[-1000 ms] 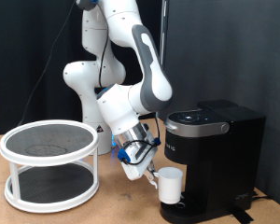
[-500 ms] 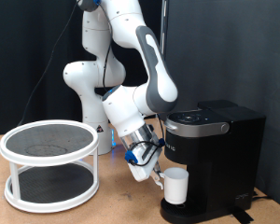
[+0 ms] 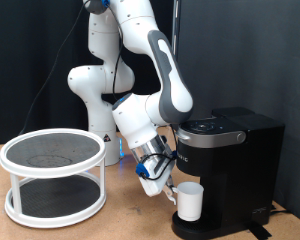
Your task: Make a cup of coffee with the keurig machine
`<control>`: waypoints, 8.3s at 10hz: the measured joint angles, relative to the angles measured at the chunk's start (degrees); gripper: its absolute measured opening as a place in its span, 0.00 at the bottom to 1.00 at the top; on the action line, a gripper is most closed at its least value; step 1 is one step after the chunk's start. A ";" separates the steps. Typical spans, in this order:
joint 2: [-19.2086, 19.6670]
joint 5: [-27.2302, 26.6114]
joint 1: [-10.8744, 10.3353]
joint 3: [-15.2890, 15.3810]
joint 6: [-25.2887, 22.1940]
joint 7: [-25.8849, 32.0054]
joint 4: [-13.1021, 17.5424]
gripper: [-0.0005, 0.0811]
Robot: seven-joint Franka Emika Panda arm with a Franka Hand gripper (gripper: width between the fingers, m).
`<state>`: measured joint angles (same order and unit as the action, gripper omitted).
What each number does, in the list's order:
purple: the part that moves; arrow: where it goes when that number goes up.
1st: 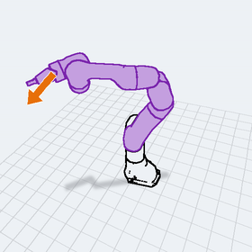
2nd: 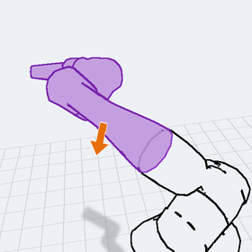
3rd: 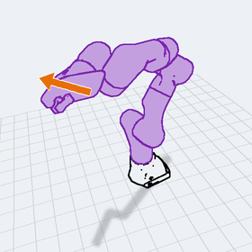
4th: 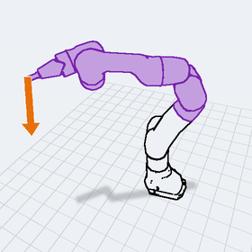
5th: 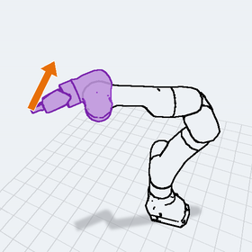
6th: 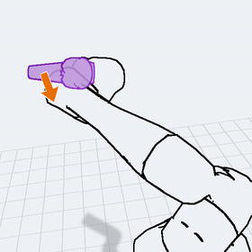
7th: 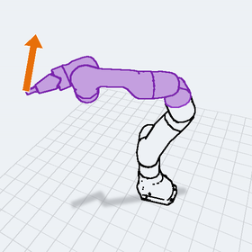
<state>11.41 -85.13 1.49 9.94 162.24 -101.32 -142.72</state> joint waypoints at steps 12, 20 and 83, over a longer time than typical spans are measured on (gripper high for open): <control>-1.84 -2.11 1.55 -0.73 -3.06 5.46 -3.06 0.90; -5.75 7.14 2.87 -1.23 -8.87 0.77 -8.77 0.91; -28.92 71.28 18.79 19.26 -51.22 -36.36 25.64 0.91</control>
<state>-17.51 -13.85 20.28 29.20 111.03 -137.68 -117.08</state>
